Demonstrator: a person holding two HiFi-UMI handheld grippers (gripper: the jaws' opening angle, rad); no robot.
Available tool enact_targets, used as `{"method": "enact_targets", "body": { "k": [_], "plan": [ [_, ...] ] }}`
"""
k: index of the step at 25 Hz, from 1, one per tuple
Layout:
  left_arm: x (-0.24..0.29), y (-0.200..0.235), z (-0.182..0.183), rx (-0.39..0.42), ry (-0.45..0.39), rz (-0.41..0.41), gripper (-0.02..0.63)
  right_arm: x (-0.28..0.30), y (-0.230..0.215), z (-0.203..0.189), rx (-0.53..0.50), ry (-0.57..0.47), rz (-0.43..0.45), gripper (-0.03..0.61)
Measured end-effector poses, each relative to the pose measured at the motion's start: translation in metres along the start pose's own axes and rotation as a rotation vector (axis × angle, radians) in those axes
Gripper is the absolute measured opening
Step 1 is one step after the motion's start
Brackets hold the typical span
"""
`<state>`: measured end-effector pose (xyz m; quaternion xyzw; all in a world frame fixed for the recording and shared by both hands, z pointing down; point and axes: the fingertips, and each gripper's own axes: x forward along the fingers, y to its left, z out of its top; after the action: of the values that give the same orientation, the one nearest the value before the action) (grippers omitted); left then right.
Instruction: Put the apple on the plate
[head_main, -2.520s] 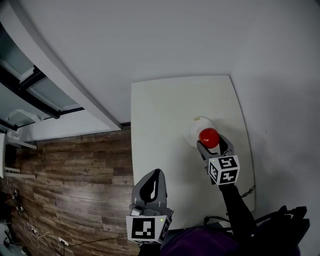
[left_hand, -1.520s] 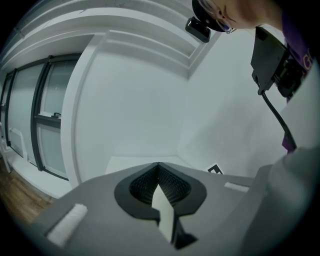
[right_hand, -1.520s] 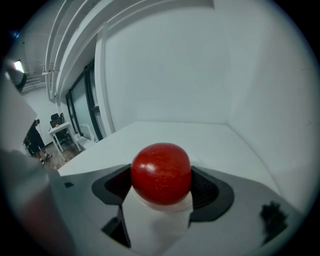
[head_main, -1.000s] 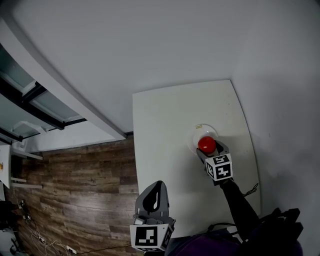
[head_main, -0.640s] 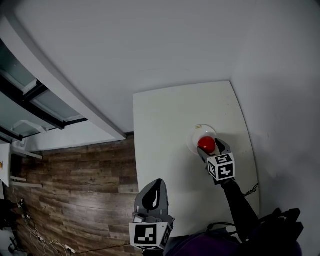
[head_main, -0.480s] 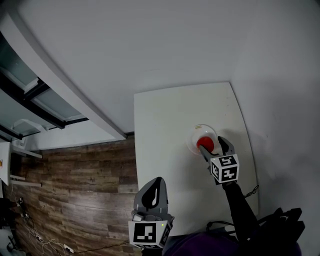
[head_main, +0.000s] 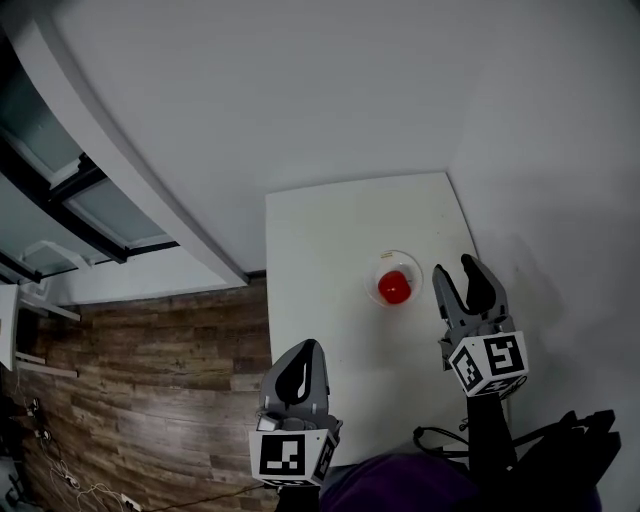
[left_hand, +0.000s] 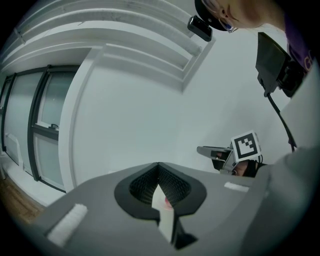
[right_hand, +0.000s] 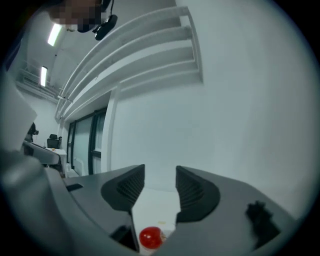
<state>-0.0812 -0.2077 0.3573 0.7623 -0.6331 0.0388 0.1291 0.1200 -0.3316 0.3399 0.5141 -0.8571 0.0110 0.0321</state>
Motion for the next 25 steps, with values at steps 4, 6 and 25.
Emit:
{"method": "enact_targets", "body": {
  "k": [4, 6, 25],
  "plan": [
    [-0.016, -0.008, 0.016, -0.002, -0.037, -0.027, 0.007, -0.034, -0.002, 0.053, -0.055, -0.115, -0.095, 0.033],
    [-0.031, -0.008, 0.023, 0.007, -0.063, -0.029, 0.008, -0.051, 0.006, 0.074, -0.084, -0.143, -0.108, 0.012],
    [-0.023, -0.015, 0.028, 0.029, -0.101, -0.041, 0.007, -0.055, 0.0, 0.078, -0.16, -0.159, -0.136, 0.011]
  ]
}}
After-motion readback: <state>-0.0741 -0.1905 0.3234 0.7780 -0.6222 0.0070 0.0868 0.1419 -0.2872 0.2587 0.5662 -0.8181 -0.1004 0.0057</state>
